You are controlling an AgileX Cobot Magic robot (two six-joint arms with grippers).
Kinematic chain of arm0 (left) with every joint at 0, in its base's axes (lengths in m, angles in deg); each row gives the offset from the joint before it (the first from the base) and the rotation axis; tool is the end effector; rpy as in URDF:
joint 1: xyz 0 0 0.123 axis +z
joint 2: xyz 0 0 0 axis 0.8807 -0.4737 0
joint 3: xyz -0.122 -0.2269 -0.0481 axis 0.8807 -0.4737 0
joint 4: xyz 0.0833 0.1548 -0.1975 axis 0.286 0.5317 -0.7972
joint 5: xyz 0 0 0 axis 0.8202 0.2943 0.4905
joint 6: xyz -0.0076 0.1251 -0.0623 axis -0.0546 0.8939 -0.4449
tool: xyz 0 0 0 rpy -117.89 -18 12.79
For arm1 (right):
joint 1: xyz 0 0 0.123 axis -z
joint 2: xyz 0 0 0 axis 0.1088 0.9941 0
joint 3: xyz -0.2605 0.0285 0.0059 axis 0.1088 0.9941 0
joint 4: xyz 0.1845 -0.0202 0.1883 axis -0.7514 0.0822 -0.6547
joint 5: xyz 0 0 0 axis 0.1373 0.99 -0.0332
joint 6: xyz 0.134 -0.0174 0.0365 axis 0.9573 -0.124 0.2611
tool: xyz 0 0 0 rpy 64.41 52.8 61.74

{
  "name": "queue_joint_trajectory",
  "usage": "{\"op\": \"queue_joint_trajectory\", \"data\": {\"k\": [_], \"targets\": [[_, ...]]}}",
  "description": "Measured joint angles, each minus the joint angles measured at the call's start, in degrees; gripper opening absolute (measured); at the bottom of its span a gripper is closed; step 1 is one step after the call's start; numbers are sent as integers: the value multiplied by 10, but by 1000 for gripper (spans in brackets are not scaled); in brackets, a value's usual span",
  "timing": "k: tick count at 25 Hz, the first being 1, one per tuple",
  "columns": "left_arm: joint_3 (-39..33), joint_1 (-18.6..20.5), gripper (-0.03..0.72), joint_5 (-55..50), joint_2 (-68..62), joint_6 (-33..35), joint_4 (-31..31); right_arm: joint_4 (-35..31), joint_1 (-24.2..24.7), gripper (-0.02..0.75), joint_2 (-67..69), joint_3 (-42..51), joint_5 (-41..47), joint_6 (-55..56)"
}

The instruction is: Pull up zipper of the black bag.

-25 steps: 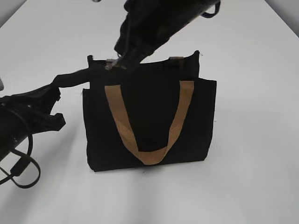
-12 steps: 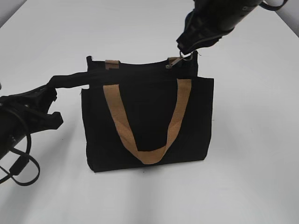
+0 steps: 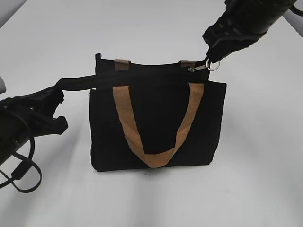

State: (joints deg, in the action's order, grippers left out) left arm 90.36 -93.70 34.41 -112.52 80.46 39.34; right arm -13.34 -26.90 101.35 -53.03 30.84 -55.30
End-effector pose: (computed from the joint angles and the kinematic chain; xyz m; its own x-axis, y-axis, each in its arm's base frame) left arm 0.2535 -0.1182 0.1164 -0.0950 0.0238 -0.9952 0.3058 0.9521 -0.0064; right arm 0.3506 0.1555 0.2415 -0.7241 -0.5091 -0.4653 -0.5907 0.8061 0.0373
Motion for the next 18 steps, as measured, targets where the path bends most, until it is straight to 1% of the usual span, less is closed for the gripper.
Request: {"op": "queue_joint_trajectory", "data": {"k": [1, 2, 3, 4, 5, 7, 8, 9, 10, 12, 15, 16, 18], "targets": [[0, 0, 13, 0, 0, 0, 1, 1, 1, 27, -1, 0, 3, 6], [0, 0, 23, -1, 0, -2, 0, 8, 1, 69, -1, 0, 7, 10], [0, 1, 36, -1, 0, -9, -1, 19, 4, 125, -3, 0, 13, 14], [0, 3, 57, -2, 0, -20, 0, 29, 7, 213, -8, 0, 16, 18], [0, 3, 94, -7, 1, -32, 8, 34, 7, 314, -14, 0, 20, 23], [0, 3, 205, -53, 13, -59, 42, 40, 9, 496, -28, 0, 31, 38], [0, 3, 260, -78, 24, -74, 57, 42, 9, 567, -36, 0, 45, 46], [0, 3, 321, -113, 41, -96, 79, 45, 9, 606, -43, 0, 63, 53], [0, 3, 368, -149, 61, -116, 94, 46, 9, 619, -53, 1, 80, 62], [0, 3, 412, -222, 109, -148, 130, 49, 9, 623, -73, 17, 101, 73], [4, 3, 430, -353, 202, -195, 189, 50, 9, 615, -121, 78, 109, 91], [9, 3, 433, -399, 233, -208, 198, 50, 9, 613, -139, 106, 109, 97], [35, 3, 435, -535, 317, -226, 206, 50, 9, 610, -189, 161, 106, 106]]}}
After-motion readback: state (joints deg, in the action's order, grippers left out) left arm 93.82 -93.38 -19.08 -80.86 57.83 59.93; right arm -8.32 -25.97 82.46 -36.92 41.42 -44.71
